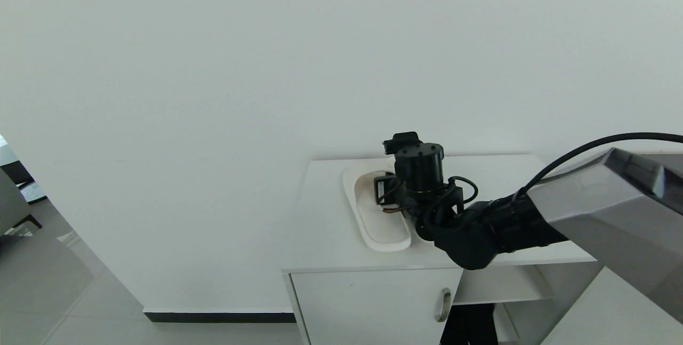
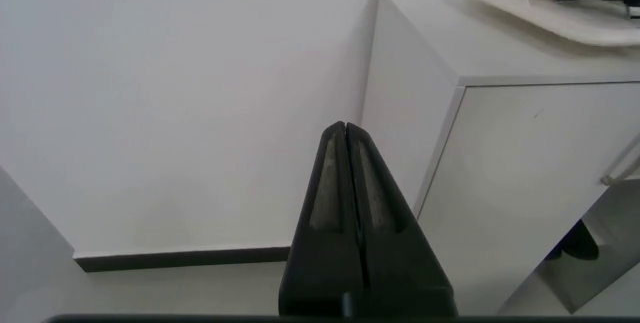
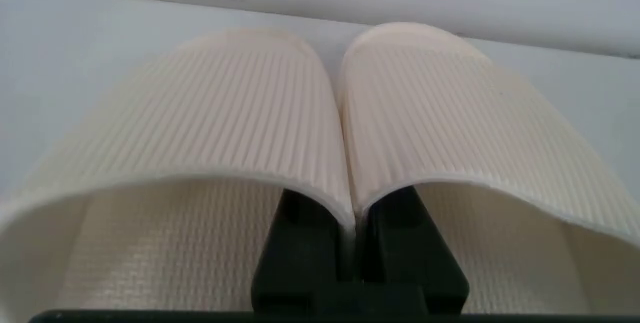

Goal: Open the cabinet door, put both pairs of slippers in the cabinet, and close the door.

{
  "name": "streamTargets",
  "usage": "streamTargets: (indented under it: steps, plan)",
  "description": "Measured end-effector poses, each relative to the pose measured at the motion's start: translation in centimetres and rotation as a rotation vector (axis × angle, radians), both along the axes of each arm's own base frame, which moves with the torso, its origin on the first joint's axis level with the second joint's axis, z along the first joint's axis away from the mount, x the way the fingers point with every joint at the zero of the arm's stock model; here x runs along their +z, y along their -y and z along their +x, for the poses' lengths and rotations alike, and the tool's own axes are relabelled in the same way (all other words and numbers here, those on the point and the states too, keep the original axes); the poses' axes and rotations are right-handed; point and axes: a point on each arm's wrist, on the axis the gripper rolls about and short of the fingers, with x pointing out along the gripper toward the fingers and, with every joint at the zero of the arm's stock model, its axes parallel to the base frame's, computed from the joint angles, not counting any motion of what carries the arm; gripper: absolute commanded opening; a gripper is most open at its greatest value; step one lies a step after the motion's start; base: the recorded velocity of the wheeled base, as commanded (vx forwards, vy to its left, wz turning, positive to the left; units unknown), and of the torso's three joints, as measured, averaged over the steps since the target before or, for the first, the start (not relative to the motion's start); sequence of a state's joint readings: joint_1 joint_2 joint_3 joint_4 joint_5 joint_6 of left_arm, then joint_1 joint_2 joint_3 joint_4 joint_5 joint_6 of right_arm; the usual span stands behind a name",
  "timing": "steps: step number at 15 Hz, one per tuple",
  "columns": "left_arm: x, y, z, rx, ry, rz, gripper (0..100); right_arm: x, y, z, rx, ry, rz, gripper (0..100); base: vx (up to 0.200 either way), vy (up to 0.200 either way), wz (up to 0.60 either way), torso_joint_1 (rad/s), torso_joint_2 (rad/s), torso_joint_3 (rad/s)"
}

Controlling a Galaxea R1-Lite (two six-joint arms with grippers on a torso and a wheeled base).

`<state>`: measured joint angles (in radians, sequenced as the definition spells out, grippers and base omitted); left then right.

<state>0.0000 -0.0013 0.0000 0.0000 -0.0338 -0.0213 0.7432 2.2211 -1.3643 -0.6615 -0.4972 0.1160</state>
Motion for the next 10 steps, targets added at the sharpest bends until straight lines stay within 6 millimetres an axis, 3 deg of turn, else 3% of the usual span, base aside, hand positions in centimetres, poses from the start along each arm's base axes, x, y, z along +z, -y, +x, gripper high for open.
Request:
streamTargets:
  steps: [4, 8, 10]
  plan:
    - [0.0, 0.0, 0.0, 0.000, 0.000, 0.000, 0, 1.1, 2.3, -6.3, 0.131, -0.081, -0.004, 0, 0.000, 0.000, 0.00, 0.000, 0.00, 0.000]
    - [0.0, 0.0, 0.0, 0.000, 0.000, 0.000, 0, 2.2, 5.5, -12.2, 0.315, -0.138, 0.003, 0, -0.200, 0.000, 0.00, 0.012, 0.01, 0.005]
    - [0.0, 0.0, 0.0, 0.000, 0.000, 0.000, 0, 3.0, 6.2, -13.5, 0.363, -0.133, 0.022, 0, -0.200, 0.000, 0.00, -0.007, 0.00, 0.002]
